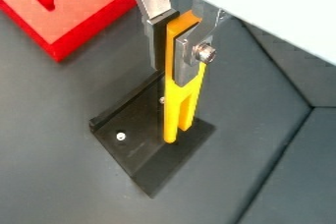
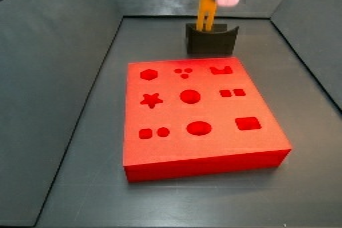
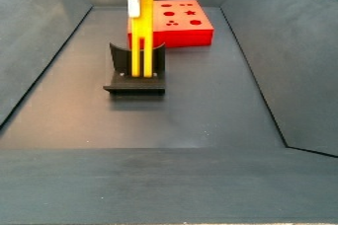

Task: Pick up the square-circle object. Move up. Rotate the square-circle object. Place the square-circle object on the fixture. Regrasp the square-circle object. Move to above the board. Insert the square-circle object.
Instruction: Move to above the board.

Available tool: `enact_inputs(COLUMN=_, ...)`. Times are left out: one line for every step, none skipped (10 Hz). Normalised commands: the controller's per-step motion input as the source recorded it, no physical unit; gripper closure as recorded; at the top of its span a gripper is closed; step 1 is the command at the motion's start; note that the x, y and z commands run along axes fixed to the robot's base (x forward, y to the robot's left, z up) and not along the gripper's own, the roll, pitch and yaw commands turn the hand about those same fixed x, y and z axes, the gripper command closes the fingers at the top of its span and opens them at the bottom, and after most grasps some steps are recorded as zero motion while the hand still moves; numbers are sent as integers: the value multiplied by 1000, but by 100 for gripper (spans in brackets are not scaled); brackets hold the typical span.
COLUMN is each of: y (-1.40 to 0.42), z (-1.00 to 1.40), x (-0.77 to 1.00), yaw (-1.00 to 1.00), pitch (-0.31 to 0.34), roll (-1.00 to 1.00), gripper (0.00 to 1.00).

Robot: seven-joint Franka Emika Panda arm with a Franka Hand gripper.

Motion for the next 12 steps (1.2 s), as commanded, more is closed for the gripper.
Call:
enact_inputs(y=35, z=1000, x=-144, yaw=14, pitch=-53, roll=13, gripper=100)
enact_inputs(y=31, z=1000, x=-137, yaw=-8, pitch=-15, roll=-4, gripper=100)
enact_inputs(y=27, z=1000, x=-128, yaw=-24, pitch=23, roll=-20, gripper=100)
enact_inputs(y=24, z=1000, x=-121, yaw=-30, pitch=44, roll=-31, gripper=100)
enact_inputs(y=19, z=1000, x=-106, yaw=-33, pitch=77, roll=-62, gripper=100)
enact_inputs(y=12, z=1000, x=-93, yaw=-27, pitch=90, roll=-76, gripper=100)
enact_inputs(y=7, z=874, x=-73, yaw=-18, pitch=98, roll=-73, gripper=100)
enact_inputs(y=0, z=707, x=-47, yaw=-8, pitch=100, roll=-66, gripper=100)
enact_inputs(y=-4, z=542, x=-25, yaw=2, pitch=105, roll=-57, gripper=100)
enact_inputs(y=-10, z=321, x=-1, yaw=9, pitch=125, roll=-55, gripper=100)
enact_inputs(y=-1000, z=212, x=-435, yaw=1000, pitch=94, roll=-291, gripper=100)
enact_inputs(y=-1000, z=180, x=-430, yaw=1000, pitch=90, roll=-284, gripper=100)
